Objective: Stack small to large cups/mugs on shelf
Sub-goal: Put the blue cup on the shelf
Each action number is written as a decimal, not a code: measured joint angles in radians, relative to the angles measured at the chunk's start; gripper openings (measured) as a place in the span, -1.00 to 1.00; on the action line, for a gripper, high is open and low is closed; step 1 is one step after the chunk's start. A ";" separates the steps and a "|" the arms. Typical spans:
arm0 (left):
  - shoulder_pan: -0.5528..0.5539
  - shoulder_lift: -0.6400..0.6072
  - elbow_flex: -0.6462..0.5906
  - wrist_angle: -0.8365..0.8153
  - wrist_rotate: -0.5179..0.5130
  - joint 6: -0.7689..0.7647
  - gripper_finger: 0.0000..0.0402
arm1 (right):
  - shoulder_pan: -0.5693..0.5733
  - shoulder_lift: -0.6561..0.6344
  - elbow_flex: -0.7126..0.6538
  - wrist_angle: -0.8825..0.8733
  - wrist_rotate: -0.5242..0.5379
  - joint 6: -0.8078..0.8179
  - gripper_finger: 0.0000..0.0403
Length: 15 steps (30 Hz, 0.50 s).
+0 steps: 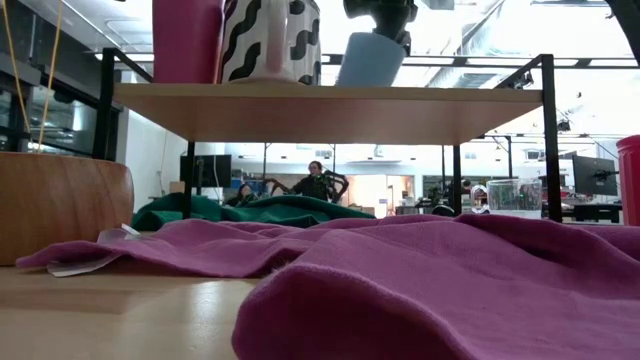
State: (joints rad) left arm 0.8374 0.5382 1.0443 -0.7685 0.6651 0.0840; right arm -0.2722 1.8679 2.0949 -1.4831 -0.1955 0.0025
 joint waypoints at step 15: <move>0.000 0.000 0.000 0.000 0.000 0.002 -0.88 | 0.000 0.000 0.000 0.093 -0.019 0.023 -0.75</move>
State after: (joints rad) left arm 0.8375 0.5383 1.0441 -0.7685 0.6651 0.0856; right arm -0.2722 1.8679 2.0949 -1.3898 -0.2146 0.0260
